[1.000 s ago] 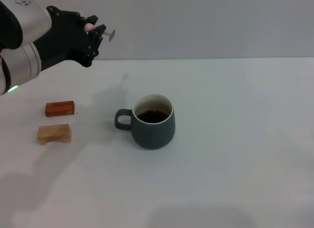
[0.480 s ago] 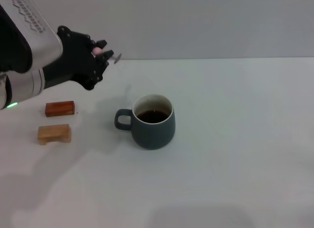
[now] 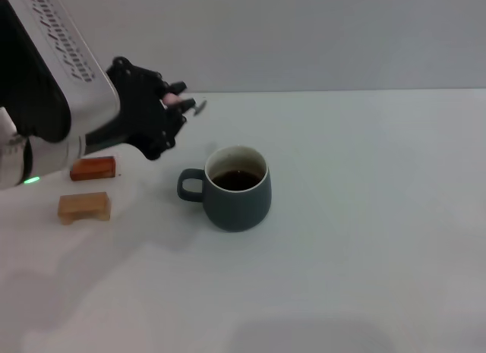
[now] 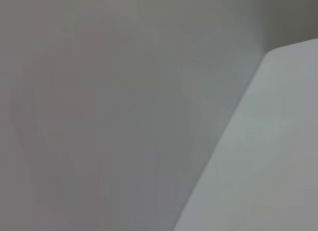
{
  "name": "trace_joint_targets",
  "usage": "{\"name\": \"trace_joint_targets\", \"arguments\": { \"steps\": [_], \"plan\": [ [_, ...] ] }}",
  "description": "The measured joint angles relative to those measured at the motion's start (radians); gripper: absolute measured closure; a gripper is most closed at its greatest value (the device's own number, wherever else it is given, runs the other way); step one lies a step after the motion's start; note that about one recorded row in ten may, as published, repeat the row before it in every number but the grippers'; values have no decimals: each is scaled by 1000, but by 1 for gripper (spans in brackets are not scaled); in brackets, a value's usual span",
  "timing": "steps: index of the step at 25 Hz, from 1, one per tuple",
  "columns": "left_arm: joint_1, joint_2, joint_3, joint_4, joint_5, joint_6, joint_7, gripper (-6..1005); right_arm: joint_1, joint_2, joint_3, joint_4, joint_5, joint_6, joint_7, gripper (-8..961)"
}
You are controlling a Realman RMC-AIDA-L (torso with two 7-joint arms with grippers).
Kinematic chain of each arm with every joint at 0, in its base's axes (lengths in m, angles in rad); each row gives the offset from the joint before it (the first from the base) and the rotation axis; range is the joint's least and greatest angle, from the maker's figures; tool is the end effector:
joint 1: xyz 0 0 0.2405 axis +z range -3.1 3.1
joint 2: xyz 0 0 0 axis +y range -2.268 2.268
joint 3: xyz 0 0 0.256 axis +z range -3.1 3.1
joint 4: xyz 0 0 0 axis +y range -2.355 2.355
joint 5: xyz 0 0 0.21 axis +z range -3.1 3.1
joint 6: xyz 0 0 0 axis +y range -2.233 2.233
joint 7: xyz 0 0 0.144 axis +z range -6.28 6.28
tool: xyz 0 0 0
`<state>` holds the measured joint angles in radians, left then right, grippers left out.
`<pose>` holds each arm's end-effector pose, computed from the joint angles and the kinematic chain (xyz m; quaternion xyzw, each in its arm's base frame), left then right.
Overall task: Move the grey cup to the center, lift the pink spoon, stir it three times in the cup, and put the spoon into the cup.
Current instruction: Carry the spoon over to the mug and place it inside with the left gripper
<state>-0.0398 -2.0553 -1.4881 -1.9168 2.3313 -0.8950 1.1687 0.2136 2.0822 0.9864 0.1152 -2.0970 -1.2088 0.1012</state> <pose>-0.1392 0.3066 0.0404 -0.9191 0.0317 -0.0195 0.3922 0.4225 0.2403 0.0301 -0.5400 0.3305 0.2159 0.7434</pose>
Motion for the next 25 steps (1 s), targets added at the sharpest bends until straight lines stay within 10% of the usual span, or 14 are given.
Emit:
{"name": "trace_joint_targets", "arguments": {
  "steps": [25],
  "plan": [
    [-16, -2, 26, 51, -46, -111, 36, 853, -8, -1, 18, -42, 67, -37, -2, 955]
  ]
}}
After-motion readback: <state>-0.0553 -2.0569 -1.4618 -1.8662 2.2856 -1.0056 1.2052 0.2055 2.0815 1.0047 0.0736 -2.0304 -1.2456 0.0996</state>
